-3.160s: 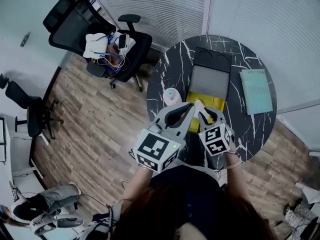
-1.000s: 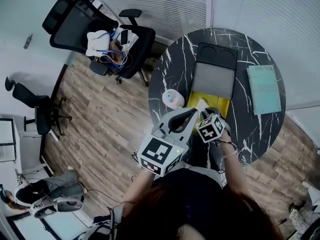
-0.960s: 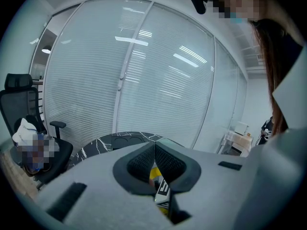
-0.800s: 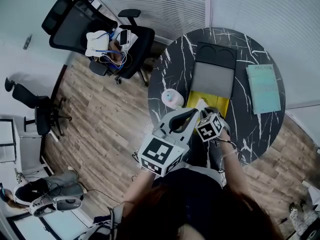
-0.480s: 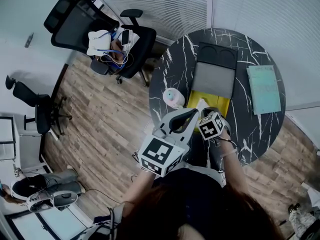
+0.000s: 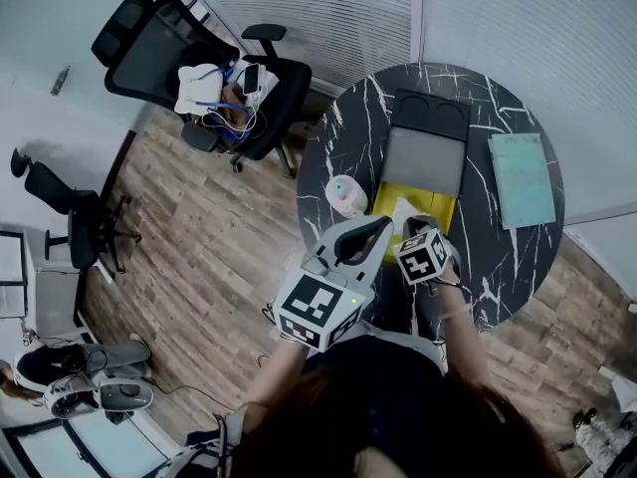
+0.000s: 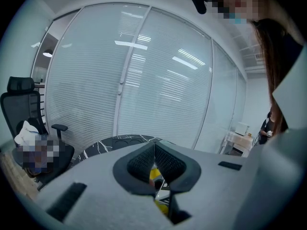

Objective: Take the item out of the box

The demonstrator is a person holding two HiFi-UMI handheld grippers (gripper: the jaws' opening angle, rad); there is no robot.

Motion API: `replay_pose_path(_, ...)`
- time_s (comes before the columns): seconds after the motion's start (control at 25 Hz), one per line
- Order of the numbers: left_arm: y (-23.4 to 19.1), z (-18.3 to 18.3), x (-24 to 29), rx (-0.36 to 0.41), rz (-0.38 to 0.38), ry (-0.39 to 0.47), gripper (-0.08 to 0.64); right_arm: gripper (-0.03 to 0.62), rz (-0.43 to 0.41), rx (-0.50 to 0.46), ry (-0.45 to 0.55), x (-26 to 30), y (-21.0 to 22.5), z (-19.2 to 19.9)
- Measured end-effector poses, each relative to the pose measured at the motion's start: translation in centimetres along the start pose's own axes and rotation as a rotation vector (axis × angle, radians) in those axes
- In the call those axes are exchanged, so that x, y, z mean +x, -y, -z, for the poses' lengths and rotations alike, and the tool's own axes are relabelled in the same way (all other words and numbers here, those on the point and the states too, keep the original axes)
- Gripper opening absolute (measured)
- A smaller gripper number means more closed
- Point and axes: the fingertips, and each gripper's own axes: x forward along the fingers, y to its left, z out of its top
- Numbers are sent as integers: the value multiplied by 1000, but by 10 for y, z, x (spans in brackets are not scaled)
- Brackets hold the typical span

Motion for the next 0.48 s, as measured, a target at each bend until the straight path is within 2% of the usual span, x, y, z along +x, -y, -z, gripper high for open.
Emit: replay_pose_path(0.48, 7, -6, -21, 2, 4, 53, 26, 25, 110, 19, 150, -55, 8, -28)
